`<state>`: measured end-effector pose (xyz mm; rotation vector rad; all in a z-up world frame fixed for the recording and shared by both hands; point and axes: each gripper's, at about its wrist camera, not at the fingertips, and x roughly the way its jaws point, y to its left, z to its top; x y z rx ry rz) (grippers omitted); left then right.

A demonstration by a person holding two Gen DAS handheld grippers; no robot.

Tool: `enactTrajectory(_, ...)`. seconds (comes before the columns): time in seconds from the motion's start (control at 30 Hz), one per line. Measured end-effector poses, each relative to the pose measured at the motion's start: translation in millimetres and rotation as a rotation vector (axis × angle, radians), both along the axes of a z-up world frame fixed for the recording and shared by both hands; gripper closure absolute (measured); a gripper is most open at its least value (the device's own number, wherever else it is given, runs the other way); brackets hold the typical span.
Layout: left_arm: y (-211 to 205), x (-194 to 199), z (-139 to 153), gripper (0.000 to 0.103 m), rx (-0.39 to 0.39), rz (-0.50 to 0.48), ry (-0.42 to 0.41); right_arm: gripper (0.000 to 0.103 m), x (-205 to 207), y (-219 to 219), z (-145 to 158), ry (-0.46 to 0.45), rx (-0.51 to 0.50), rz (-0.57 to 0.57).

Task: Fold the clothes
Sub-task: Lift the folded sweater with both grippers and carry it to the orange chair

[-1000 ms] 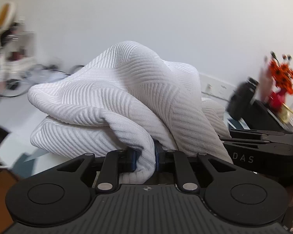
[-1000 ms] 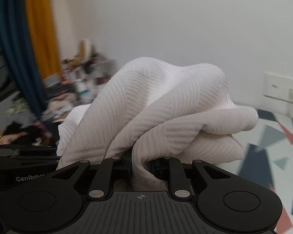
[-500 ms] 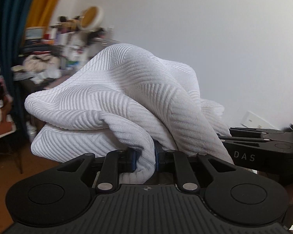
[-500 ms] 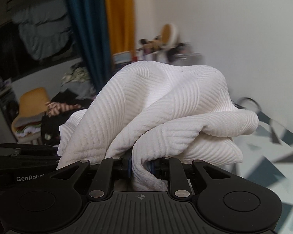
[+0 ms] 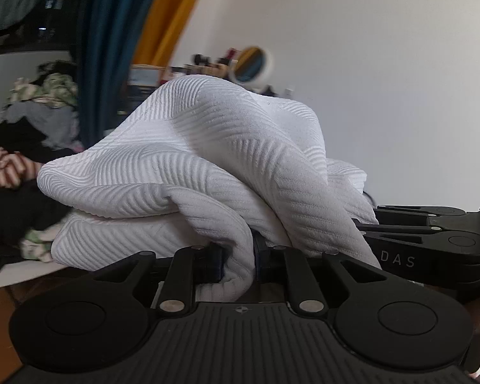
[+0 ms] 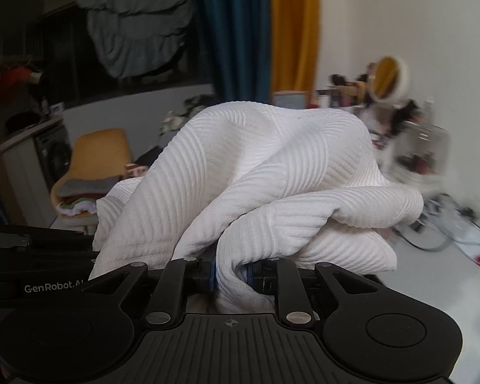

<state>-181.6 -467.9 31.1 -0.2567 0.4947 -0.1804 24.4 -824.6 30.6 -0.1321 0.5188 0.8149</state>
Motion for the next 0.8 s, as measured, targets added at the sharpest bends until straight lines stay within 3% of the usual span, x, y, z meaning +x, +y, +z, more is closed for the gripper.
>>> enactTrajectory(0.33, 100.8, 27.2, -11.3, 0.088, -0.024, 0.213, 0.011, 0.086, 58.4, 149.9, -16.6, 0.021, 0.001, 0.204)
enactTrajectory(0.57, 163.3, 87.7, 1.0, 0.088, 0.036, 0.35, 0.003, 0.086, 138.5, 244.7, -13.4, 0.023, 0.041, 0.336)
enactTrajectory(0.8, 227.3, 162.1, 11.9, 0.088, 0.043, 0.461, -0.029, 0.086, 212.6, 329.5, 3.1, -0.006, 0.056, 0.457)
